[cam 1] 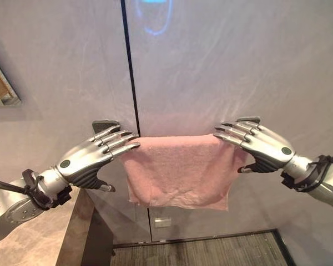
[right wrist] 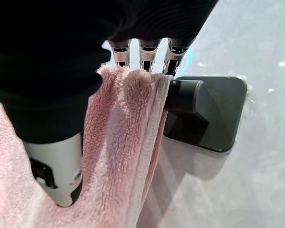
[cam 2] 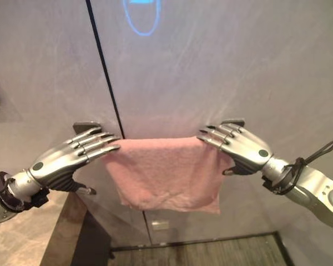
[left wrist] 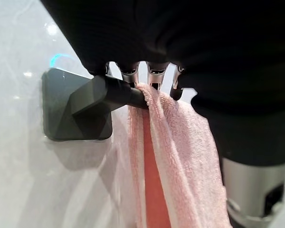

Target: Put brush and paste in cup on sink, flatten towel.

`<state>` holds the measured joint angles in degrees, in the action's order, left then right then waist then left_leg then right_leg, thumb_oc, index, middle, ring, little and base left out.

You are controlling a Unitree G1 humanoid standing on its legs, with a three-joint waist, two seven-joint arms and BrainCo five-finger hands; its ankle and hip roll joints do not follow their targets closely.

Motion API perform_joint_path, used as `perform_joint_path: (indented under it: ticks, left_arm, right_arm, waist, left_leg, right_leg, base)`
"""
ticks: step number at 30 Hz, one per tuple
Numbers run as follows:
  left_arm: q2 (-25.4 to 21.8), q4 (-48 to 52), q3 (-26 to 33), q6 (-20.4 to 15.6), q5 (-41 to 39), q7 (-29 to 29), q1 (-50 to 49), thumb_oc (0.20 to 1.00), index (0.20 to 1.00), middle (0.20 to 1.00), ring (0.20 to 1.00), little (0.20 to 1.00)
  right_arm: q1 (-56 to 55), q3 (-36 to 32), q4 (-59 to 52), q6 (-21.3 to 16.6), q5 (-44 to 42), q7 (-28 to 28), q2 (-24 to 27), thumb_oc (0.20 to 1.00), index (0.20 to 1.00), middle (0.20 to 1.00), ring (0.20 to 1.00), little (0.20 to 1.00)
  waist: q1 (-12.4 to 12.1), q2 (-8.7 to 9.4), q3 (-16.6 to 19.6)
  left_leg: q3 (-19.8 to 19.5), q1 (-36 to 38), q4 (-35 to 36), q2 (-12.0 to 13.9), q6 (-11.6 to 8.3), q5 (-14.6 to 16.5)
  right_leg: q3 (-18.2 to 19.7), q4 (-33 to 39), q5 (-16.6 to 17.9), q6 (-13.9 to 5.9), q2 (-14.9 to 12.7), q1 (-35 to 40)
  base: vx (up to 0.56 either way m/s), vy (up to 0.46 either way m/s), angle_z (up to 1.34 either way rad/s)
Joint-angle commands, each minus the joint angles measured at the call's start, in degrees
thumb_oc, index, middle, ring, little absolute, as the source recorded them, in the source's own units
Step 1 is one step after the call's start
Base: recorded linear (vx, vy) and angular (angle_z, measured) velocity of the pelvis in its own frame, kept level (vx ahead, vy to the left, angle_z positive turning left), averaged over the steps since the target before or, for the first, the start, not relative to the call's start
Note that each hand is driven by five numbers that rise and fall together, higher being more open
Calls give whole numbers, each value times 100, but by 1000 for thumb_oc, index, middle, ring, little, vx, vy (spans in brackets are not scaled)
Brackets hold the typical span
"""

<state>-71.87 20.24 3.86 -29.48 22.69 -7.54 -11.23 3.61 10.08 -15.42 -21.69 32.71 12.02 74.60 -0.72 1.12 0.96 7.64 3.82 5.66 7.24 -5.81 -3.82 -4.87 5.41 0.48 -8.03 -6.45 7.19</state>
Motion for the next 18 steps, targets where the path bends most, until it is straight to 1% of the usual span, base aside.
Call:
perform_joint_path:
  ticks: [1,5,7,13,14,15,16,17,18]
  left_arm:
    - [-247,-574,18,206,-16,560,-592,1000,1000,1000,1000,1000]
    - [-176,-643,160,256,-36,631,-689,1000,1000,1000,1000,1000]
    - [-60,-717,298,289,-44,655,-782,1000,1000,1000,1000,1000]
    - [148,-733,431,327,-75,622,-818,1000,1000,1000,1000,1000]
    - [248,-714,429,327,-143,585,-790,1000,1000,1000,1000,1000]
    - [467,-653,401,358,-357,500,-646,1000,1000,1000,1000,1000]
    - [520,-670,396,372,-389,461,-619,1000,1000,1000,1000,1000]
    - [1021,-564,291,393,-946,245,-319,1000,1000,1000,1000,1000]
    - [1027,-571,263,401,-963,253,-279,1000,1000,1000,1000,1000]
  right_arm:
    - [-421,109,1011,252,460,-582,283,1000,1000,1000,1000,1000]
    - [-567,-33,1164,325,461,-621,119,1000,1000,1000,1000,1000]
    - [-745,-287,1386,424,397,-562,-115,1000,1000,1000,1000,1000]
    - [-1038,-718,1499,530,365,-441,-418,1000,1000,1000,1000,1000]
    - [-1055,-753,1488,540,343,-423,-493,1000,1000,1000,1000,1000]
    - [-1046,-789,1444,557,225,-428,-656,1000,1000,1000,1000,1000]
    - [-1038,-802,1431,561,186,-419,-698,1000,1000,1000,1000,1000]
    - [-993,-819,1360,585,-56,-356,-996,1000,1000,1000,1000,1000]
    - [-1001,-839,1361,588,-62,-359,-983,1000,1000,1000,1000,1000]
  waist:
    - [26,10,-90]
    - [36,4,-97]
    - [44,-8,-91]
    - [48,-14,-95]
    - [42,-9,-93]
    - [33,-4,-92]
    - [31,-2,-89]
    - [42,21,-79]
    - [34,8,-89]
  left_leg:
    - [196,395,-66,-294,186,414]
    - [192,402,-66,-292,188,415]
    - [189,400,-66,-292,191,411]
    - [187,406,-66,-277,186,402]
    - [182,407,-66,-275,185,404]
    - [173,409,-66,-267,185,397]
    - [172,410,-66,-266,184,398]
    - [163,402,-66,-261,186,385]
    - [158,402,-66,-261,186,384]
  right_leg:
    - [-358,-443,31,45,184,-180]
    - [-358,-444,22,54,193,-182]
    - [-364,-443,15,60,203,-172]
    - [-361,-454,-6,80,215,-171]
    - [-358,-456,-7,83,218,-170]
    - [-358,-465,-17,98,224,-164]
    - [-360,-466,-18,99,224,-164]
    - [-368,-476,-19,112,225,-170]
    - [-372,-478,-21,112,225,-169]
  base:
    - [0,0,0]
    - [0,0,0]
    - [0,0,0]
    - [0,0,0]
    - [0,0,0]
    - [0,0,0]
    - [0,0,0]
    - [0,0,0]
    - [0,0,0]
